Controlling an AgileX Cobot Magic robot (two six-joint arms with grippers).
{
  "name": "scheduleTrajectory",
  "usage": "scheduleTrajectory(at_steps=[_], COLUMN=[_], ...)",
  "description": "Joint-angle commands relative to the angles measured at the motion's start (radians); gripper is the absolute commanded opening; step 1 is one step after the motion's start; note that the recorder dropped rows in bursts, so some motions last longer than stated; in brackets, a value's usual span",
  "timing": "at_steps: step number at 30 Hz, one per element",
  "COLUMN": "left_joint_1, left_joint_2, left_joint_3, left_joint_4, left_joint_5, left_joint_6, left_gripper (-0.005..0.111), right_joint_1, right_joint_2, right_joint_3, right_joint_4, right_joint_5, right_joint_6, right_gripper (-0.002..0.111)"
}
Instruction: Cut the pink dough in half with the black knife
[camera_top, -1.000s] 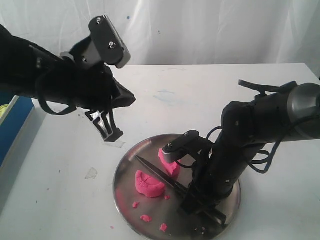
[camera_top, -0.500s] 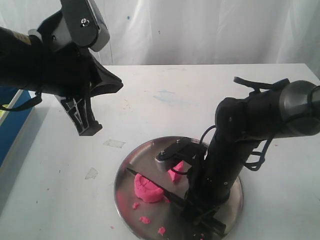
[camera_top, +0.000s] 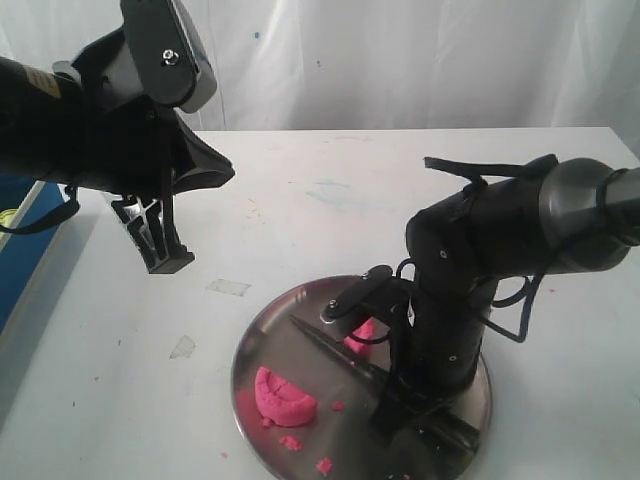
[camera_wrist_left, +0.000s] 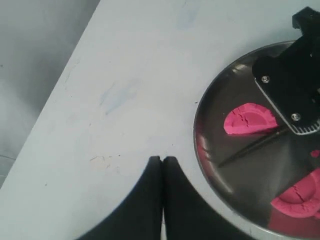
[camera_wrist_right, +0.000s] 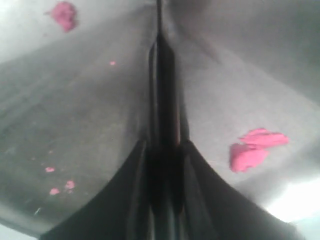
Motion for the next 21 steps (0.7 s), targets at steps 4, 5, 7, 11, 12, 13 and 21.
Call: scheduleTrajectory(at_steps=[4,5,7,11,12,13,21], left_joint_1=[0.001,0.001,0.001,0.001,0.001,0.001,0.001], left_joint_2=[-0.011,-0.011,-0.011,-0.011,-0.011,-0.011,-0.011], left_joint_3=[-0.001,-0.001,-0.001,-0.001,-0.001,-0.001,-0.001], left_joint_4=[0.0,0.0,0.0,0.0,0.0,0.0,0.0], left_joint_5=[0.016,0.016,0.016,0.016,0.019,0.019,0.019], left_joint_6=[-0.022,-0.022,-0.022,-0.022,-0.022,-0.022,-0.022], left_gripper=[0.0,0.0,0.0,0.0,0.0,0.0,0.0], right_joint_1=[0.0,0.0,0.0,0.0,0.0,0.0,0.0], right_joint_2=[-0.001,-0.001,-0.001,-0.001,-0.003,-0.005,-0.136], right_joint_3=[0.0,-0.002,-0.002,-0.021,-0.028,-0.033,-0.045], right_joint_4=[-0.157,-0.166,-0.175,-0.194,-0.194,-0.192,-0.167], right_joint_5=[0.03,0.033,0.035,0.05,0.051,0.051,0.03], right_joint_6=[0.2,0.211,0.227,0.234,0.234,0.234,0.227], right_gripper=[0.0,0.0,0.0,0.0,0.0,0.0,0.0])
